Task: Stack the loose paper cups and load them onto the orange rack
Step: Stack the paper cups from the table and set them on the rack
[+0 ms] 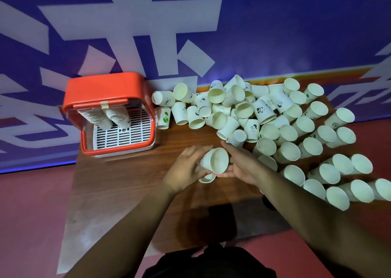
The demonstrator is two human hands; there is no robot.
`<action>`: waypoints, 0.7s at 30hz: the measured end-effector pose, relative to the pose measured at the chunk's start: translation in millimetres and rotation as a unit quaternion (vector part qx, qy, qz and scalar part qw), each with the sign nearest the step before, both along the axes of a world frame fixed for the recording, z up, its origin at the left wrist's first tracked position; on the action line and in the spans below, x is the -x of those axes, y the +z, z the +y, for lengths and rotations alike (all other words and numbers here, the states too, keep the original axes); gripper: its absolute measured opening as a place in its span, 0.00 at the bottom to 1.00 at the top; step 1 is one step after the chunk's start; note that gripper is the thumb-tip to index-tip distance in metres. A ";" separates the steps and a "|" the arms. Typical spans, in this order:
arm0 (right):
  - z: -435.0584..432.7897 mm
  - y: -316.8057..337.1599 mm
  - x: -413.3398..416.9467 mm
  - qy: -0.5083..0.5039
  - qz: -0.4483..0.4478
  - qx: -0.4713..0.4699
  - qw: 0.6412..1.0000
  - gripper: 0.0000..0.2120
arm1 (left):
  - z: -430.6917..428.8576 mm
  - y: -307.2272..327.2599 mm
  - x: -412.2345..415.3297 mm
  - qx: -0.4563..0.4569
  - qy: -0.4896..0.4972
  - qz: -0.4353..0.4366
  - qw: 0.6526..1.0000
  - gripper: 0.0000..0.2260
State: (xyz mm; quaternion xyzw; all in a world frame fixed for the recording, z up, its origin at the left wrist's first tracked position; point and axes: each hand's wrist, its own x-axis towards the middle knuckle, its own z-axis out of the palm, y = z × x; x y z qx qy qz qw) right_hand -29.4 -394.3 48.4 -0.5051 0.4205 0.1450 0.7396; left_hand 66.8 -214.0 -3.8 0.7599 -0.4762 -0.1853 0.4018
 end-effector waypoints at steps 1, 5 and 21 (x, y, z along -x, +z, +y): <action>1.6 2.5 0.0 0.004 -0.006 -0.005 1.000 0.26 | 2.7 -1.0 -1.1 -0.004 0.014 0.020 1.000 0.32; 8.2 1.2 3.7 0.023 -0.007 0.030 0.999 0.28 | 11.2 -2.4 2.4 0.024 0.071 0.172 0.982 0.29; 10.7 -52.5 37.5 -0.005 0.055 0.286 0.956 0.04 | 1.2 -51.6 12.1 -0.027 0.080 0.170 0.982 0.30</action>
